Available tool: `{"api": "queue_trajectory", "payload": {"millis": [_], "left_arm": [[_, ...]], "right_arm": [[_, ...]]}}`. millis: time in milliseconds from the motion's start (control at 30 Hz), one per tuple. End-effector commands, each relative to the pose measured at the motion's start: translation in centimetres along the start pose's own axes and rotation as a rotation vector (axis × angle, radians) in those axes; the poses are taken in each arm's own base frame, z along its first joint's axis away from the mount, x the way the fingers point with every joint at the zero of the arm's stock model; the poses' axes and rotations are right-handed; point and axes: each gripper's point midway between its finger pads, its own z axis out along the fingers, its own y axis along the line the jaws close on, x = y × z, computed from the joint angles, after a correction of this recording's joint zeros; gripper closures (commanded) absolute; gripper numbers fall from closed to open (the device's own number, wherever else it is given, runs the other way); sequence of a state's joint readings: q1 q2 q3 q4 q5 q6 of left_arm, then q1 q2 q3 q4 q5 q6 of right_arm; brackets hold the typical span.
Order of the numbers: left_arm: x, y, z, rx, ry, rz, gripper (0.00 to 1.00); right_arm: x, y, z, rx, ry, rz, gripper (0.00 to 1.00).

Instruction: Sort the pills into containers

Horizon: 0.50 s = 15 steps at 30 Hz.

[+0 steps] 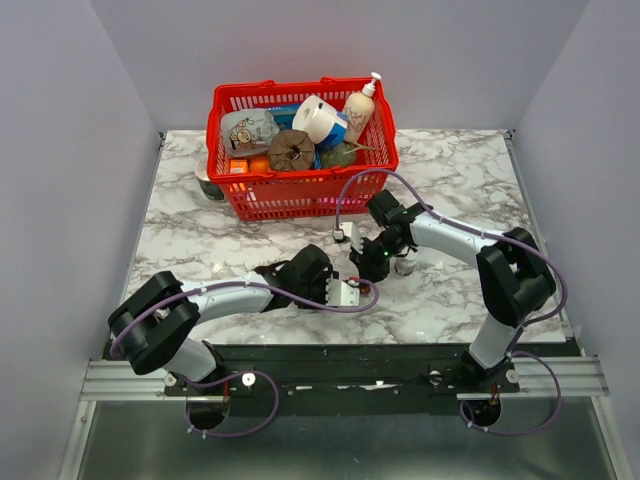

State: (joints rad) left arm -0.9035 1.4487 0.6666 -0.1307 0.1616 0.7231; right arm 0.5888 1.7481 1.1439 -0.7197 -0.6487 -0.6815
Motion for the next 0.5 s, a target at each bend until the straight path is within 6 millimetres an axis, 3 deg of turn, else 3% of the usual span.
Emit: {"api": "queue_trajectory", "payload": {"millis": [0, 233, 467], "left_arm": [[0.7, -1.1, 0.3, 0.048, 0.032, -0.028, 0.67], [0.7, -1.3, 0.5, 0.061, 0.045, -0.054, 0.67], [0.9, -1.4, 0.6, 0.064, 0.053, -0.063, 0.67]], "right_arm": [[1.2, -0.4, 1.0, 0.021, 0.082, 0.058, 0.8], [3.2, -2.5, 3.0, 0.143, 0.228, 0.136, 0.83], [0.2, -1.0, 0.7, 0.096, 0.121, 0.078, 0.83]]}}
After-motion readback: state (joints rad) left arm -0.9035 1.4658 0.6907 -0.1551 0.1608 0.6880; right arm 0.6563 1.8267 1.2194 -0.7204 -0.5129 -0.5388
